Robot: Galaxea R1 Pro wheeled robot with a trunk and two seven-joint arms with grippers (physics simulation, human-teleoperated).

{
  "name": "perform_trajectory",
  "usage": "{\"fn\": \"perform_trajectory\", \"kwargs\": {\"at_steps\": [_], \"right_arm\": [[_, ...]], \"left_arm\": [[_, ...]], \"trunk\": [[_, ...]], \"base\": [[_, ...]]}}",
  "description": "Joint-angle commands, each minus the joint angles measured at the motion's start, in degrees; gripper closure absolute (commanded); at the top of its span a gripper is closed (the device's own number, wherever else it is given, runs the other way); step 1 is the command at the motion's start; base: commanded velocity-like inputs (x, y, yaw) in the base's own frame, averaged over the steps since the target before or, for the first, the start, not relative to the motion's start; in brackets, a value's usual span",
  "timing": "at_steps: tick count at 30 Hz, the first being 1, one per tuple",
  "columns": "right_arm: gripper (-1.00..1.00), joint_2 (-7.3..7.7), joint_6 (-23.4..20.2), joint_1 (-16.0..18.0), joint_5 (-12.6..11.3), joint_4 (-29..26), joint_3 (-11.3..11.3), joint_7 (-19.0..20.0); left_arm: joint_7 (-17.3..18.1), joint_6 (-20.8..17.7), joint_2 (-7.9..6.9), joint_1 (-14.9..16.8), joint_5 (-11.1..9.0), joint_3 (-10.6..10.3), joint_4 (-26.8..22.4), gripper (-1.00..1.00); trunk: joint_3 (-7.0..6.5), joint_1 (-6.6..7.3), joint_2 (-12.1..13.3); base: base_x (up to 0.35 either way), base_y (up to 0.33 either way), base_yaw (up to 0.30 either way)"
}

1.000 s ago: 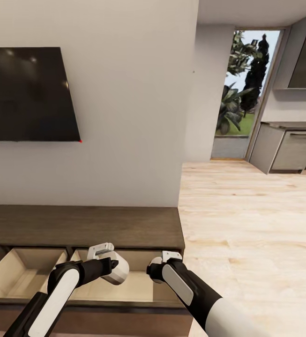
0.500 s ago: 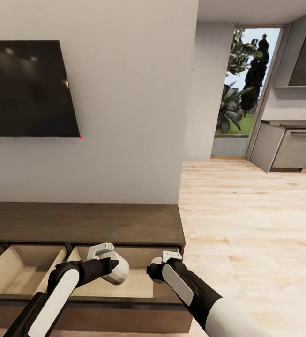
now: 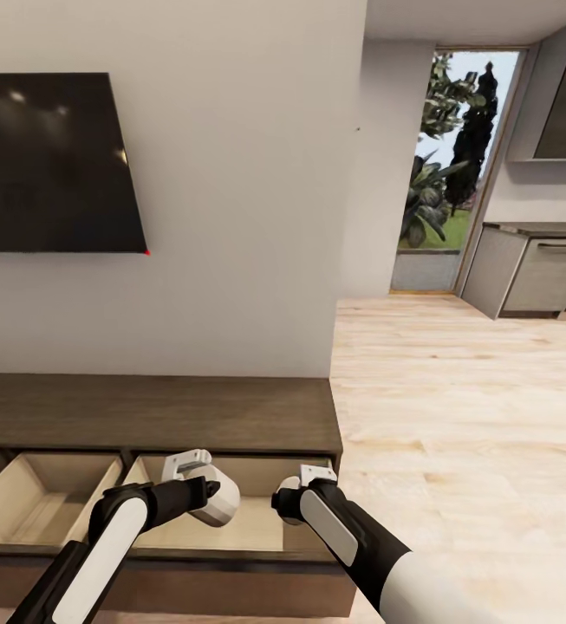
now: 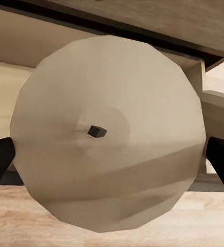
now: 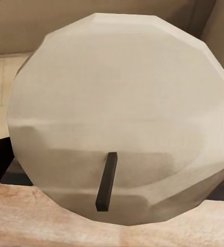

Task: Place each of the two pumpkins and all three candles from the living room inside a cabinet in the living room (use any cabinet), then make sure every cabinet is closed, and position the cauldron so it is next to a table in the living room.

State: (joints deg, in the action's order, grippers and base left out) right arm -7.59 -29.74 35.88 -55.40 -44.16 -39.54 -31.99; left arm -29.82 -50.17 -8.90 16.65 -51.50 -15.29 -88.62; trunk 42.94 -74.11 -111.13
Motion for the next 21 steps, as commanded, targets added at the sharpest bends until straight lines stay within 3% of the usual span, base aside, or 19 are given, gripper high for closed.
{"fn": "perform_trajectory", "kwargs": {"at_steps": [1,10,21], "right_arm": [[1.00,0.03,-0.05,0.06,-0.39,-0.07,-0.18,-0.62],[1.00,0.03,-0.05,0.06,-0.41,-0.01,-0.18,-0.62],[1.00,0.03,-0.05,0.06,-0.41,0.12,-0.18,-0.62]], "left_arm": [[-0.62,-0.02,-0.05,0.05,-0.57,-0.13,-0.06,1.00],[-0.60,-0.02,-0.06,0.05,-0.54,-0.18,-0.06,1.00],[-0.64,-0.02,-0.06,0.05,-0.54,-0.11,-0.06,1.00]], "trunk": [[0.06,0.00,-0.03],[0.06,0.00,-0.03],[0.06,0.00,-0.03]], "base": [[0.146,-0.071,0.000],[0.181,-0.150,0.000],[0.141,-0.009,0.000]]}}
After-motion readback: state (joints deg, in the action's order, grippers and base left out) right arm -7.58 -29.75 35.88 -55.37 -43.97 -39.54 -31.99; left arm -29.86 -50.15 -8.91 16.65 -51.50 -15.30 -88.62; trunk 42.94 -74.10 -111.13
